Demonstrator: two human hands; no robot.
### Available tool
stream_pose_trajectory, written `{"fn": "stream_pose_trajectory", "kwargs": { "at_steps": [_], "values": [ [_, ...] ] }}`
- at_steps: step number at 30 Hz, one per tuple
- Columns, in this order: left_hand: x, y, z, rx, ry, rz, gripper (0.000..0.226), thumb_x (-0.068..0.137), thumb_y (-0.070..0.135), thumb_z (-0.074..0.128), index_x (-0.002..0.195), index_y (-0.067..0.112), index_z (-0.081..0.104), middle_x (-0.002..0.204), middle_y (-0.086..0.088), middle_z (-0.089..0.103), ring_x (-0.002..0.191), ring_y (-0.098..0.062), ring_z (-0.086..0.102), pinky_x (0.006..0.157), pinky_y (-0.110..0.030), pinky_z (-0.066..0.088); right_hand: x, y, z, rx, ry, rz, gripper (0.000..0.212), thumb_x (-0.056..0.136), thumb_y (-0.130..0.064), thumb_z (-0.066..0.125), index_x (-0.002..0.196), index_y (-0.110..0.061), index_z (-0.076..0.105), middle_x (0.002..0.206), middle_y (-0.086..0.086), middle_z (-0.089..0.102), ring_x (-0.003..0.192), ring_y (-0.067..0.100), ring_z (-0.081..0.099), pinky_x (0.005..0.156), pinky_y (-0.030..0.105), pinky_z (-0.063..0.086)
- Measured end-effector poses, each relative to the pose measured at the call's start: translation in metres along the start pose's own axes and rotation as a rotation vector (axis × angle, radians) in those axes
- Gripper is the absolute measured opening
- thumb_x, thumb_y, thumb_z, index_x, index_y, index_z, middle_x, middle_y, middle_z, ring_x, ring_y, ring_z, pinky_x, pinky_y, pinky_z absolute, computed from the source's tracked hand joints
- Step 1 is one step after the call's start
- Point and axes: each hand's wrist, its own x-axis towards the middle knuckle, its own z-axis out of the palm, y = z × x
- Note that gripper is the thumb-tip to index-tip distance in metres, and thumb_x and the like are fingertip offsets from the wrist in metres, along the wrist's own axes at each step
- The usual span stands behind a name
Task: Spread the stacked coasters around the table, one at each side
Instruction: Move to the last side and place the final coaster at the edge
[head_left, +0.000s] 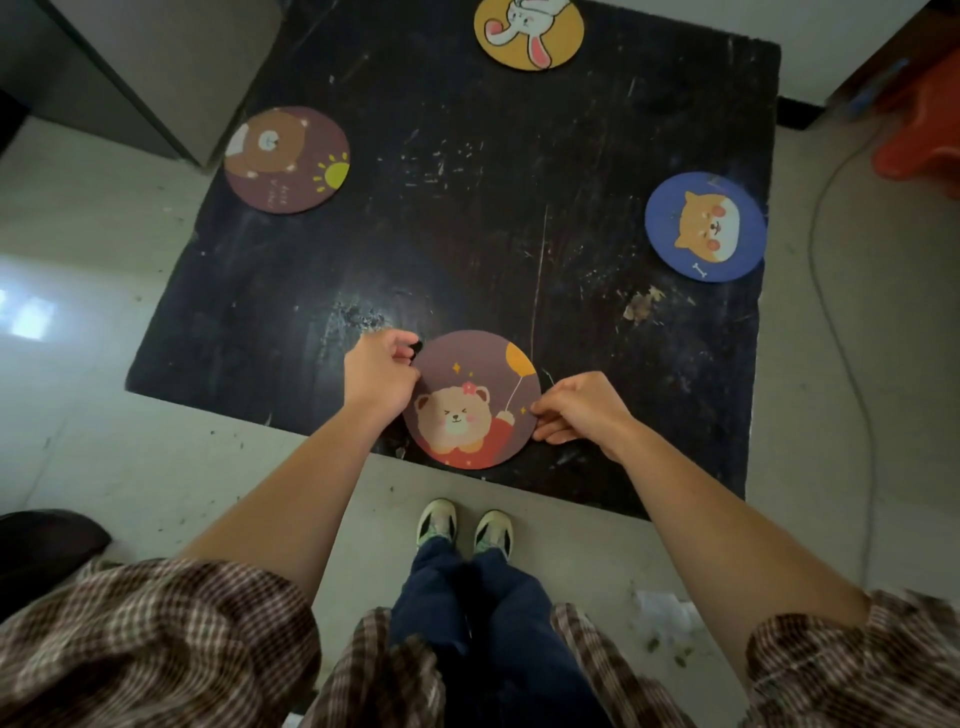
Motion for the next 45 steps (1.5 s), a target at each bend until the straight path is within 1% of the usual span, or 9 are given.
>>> {"fn": "stream_pose_trajectory", "kwargs": {
  "at_steps": [3, 7, 12, 19, 25, 33, 38, 41, 45],
  "values": [
    [-0.003, -0.002, 0.001, 0.018, 0.028, 0.038, 0.036, 0.076, -0.011, 0.059, 0.104, 0.011, 0.069, 0.093, -0.003, 0.068, 0.081, -0.011, 0.060, 0.068, -0.012, 0.041, -0.002, 0.002, 0.004, -0.035, 0.052, -0.018, 0.006, 0.077, -0.007, 0.069, 0.078, -0.002, 0.071, 0.072, 0.017, 0.072, 0.060, 0.023, 0.070, 0.056, 0.027, 0.057],
    [-0.001, 0.003, 0.004, 0.022, 0.053, 0.071, 0.036, 0.076, -0.015, 0.055, 0.096, 0.011, 0.070, 0.086, 0.002, 0.065, 0.079, -0.010, 0.059, 0.059, -0.006, 0.038, -0.003, 0.004, 0.010, -0.103, 0.115, -0.030, 0.006, 0.076, -0.010, 0.071, 0.073, -0.005, 0.072, 0.069, 0.011, 0.072, 0.054, 0.016, 0.065, 0.049, 0.022, 0.049],
    [0.004, 0.006, 0.002, 0.030, 0.040, 0.098, 0.036, 0.076, -0.015, 0.055, 0.095, 0.011, 0.070, 0.086, 0.002, 0.065, 0.080, -0.011, 0.060, 0.062, -0.008, 0.038, -0.001, 0.007, 0.012, -0.177, 0.151, -0.040, 0.010, 0.070, -0.015, 0.076, 0.065, -0.007, 0.072, 0.060, 0.007, 0.071, 0.045, 0.011, 0.062, 0.045, 0.022, 0.046],
    [0.002, -0.001, 0.001, 0.014, 0.037, 0.113, 0.028, 0.079, -0.010, 0.059, 0.096, 0.009, 0.070, 0.086, 0.001, 0.066, 0.079, -0.009, 0.061, 0.061, -0.004, 0.037, 0.001, 0.008, 0.015, -0.246, 0.153, -0.013, 0.011, 0.066, -0.014, 0.077, 0.060, -0.007, 0.072, 0.055, 0.006, 0.070, 0.048, 0.018, 0.065, 0.053, 0.032, 0.059],
    [0.000, -0.005, -0.001, -0.022, 0.037, 0.101, 0.025, 0.078, -0.007, 0.065, 0.095, 0.010, 0.070, 0.085, 0.002, 0.066, 0.079, -0.010, 0.061, 0.065, -0.008, 0.039, -0.001, 0.012, 0.017, -0.242, 0.180, -0.022, 0.010, 0.069, -0.016, 0.077, 0.063, -0.009, 0.072, 0.061, 0.006, 0.071, 0.055, 0.017, 0.068, 0.051, 0.029, 0.058],
    [-0.002, -0.010, 0.002, -0.002, 0.053, 0.104, 0.023, 0.080, -0.005, 0.064, 0.097, 0.009, 0.071, 0.091, -0.002, 0.068, 0.080, -0.010, 0.060, 0.074, -0.020, 0.044, -0.004, 0.008, 0.020, -0.302, 0.202, -0.049, 0.015, 0.071, -0.016, 0.073, 0.074, -0.002, 0.071, 0.075, 0.015, 0.071, 0.070, 0.027, 0.069, 0.069, 0.043, 0.060],
    [-0.006, -0.013, 0.002, 0.030, 0.063, 0.134, 0.019, 0.082, 0.002, 0.065, 0.099, 0.009, 0.070, 0.100, -0.006, 0.070, 0.084, -0.011, 0.059, 0.076, -0.022, 0.043, -0.005, 0.007, 0.022, -0.343, 0.230, -0.053, 0.018, 0.072, -0.021, 0.074, 0.076, -0.004, 0.070, 0.074, 0.012, 0.069, 0.068, 0.024, 0.067, 0.063, 0.037, 0.059],
    [-0.012, -0.020, 0.000, 0.113, 0.058, 0.185, 0.022, 0.085, 0.008, 0.062, 0.106, 0.011, 0.067, 0.111, -0.011, 0.064, 0.098, -0.021, 0.058, 0.084, -0.026, 0.041, -0.008, 0.006, 0.020, -0.342, 0.206, -0.075, 0.014, 0.074, -0.021, 0.074, 0.073, -0.009, 0.069, 0.073, 0.009, 0.069, 0.069, 0.020, 0.066, 0.056, 0.029, 0.053],
    [-0.025, -0.032, -0.004, 0.289, 0.063, 0.220, 0.037, 0.089, 0.017, 0.054, 0.125, 0.012, 0.056, 0.134, -0.016, 0.048, 0.124, -0.033, 0.037, 0.099, -0.044, 0.037, -0.018, 0.000, 0.016, -0.232, 0.190, -0.166, 0.012, 0.074, -0.023, 0.074, 0.069, -0.017, 0.066, 0.073, 0.002, 0.067, 0.075, 0.018, 0.064, 0.061, 0.028, 0.050]
  ]
}}
